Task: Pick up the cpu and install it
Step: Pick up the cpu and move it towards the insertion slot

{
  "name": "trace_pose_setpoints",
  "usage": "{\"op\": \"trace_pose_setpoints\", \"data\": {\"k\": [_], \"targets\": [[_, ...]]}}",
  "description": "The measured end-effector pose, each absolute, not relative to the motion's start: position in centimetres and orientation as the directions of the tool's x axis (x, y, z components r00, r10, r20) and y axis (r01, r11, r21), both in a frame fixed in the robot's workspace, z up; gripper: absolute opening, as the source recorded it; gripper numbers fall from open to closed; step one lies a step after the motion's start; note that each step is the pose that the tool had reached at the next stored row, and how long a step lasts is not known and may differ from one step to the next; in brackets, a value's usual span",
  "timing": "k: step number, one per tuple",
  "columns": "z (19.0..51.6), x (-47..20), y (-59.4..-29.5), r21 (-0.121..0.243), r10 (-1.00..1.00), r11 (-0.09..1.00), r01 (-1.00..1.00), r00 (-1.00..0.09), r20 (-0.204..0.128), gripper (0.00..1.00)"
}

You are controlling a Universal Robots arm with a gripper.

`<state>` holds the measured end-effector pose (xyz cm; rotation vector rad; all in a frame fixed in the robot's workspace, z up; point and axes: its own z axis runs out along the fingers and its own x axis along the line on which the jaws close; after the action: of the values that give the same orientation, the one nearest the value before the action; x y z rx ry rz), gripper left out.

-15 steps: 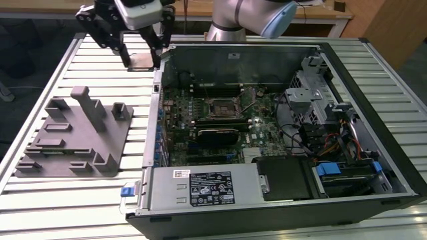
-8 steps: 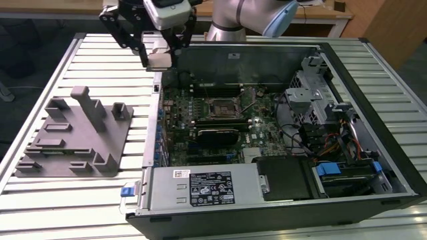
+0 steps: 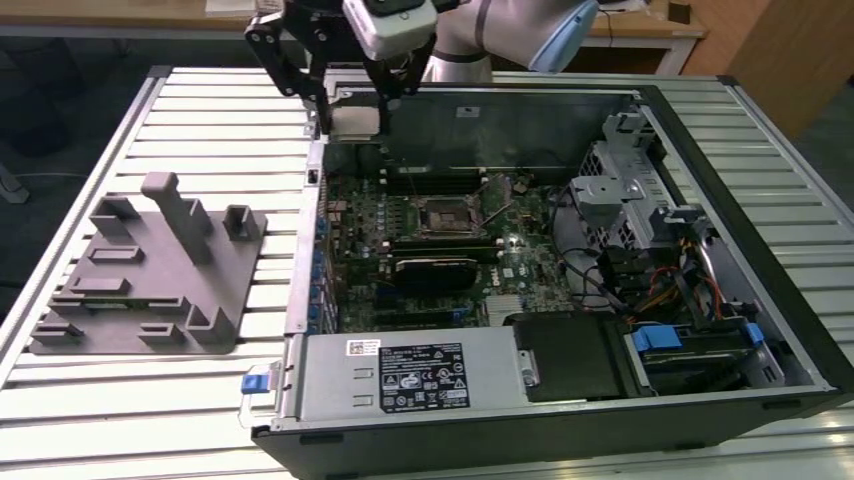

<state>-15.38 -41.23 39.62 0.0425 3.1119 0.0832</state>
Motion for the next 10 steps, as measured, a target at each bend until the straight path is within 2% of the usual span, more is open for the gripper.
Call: {"op": "trace_pose_setpoints", "data": {"k": [10], "targets": [[39.6,-12.3,-41.2,0.054,0.028,0.998,0.027,-0.999,-0.027,0.55]]}}
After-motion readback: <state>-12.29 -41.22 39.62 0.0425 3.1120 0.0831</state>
